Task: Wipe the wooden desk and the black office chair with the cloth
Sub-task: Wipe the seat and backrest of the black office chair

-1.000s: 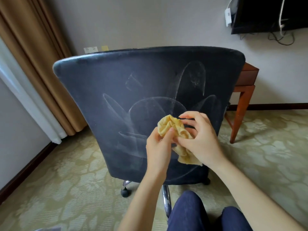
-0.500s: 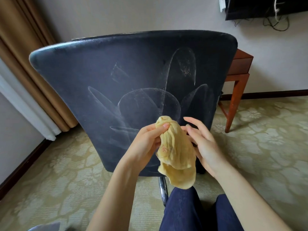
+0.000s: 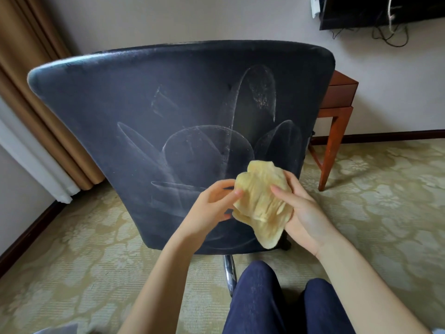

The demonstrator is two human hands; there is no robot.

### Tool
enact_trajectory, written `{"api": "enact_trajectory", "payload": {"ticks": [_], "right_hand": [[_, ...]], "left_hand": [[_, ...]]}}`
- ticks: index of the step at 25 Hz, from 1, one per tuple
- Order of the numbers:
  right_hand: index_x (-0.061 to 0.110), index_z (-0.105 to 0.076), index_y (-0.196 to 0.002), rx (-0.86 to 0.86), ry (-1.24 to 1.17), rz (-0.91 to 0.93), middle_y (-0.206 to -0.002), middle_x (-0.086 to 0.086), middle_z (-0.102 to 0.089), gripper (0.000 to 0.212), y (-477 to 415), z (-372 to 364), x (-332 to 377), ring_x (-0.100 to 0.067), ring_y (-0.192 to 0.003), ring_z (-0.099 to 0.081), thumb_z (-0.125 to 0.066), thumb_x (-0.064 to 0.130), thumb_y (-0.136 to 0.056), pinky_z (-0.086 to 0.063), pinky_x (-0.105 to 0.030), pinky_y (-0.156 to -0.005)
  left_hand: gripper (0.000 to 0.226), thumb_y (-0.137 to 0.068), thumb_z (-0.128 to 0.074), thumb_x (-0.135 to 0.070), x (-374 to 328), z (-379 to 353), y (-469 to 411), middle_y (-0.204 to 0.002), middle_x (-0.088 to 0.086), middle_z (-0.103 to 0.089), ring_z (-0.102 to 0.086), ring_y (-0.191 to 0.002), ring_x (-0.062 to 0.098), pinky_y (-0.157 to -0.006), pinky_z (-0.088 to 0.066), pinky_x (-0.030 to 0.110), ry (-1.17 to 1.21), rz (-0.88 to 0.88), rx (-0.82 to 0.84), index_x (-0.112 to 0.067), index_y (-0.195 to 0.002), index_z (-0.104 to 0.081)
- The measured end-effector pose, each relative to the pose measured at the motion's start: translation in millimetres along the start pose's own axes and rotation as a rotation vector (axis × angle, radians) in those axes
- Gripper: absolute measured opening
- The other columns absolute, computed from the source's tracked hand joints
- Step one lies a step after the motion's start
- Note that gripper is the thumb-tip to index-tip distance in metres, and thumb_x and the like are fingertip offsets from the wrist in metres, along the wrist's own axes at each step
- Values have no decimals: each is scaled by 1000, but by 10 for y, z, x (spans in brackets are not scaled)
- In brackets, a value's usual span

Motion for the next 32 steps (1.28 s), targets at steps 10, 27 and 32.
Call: {"api": "enact_trajectory", "payload": {"ticks": [10,27,32], "right_hand": [[39,-56,-109,-543,405,352,-111,10,-59,27,159,-215,56,-6,-98,-59,-66,40,-83,-48,-21,-71],[5,-57,-118,-1128,187,1128,-123,-12,-49,33,72,-552,1610,-25,-113,-47,-64,13,-87,-43,-17,-91],[15,-59,-111,-655,542,1452,-120,3,-46,34,-182,-1465,1337,-20,-110,-47,-72,12,-79,-48,-36,-90]], "left_hand": [[24,-94,-54,-13,-391,-47,112,-95,-12,-69,-66,-86,8,-80,-55,30,-322,-331,-111,-30,-109,-64],[31,-100,-38,-24,-2437,843,160,-115,-5,-62,-48,-110,21,-111,-18,46,-1156,-773,-763,-26,-122,-60],[40,-96,-27,-25,-2452,873,125,-103,-16,-59,-42,-99,8,-100,-17,32,-1071,-825,-763,-31,-117,-60]]}}
Point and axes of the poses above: each hand's wrist, its own y-axis away from the middle knuckle, its own z-axis out of the back of the hand, x = y × z, the point moved 10 cm from there along -y, towards the middle knuckle
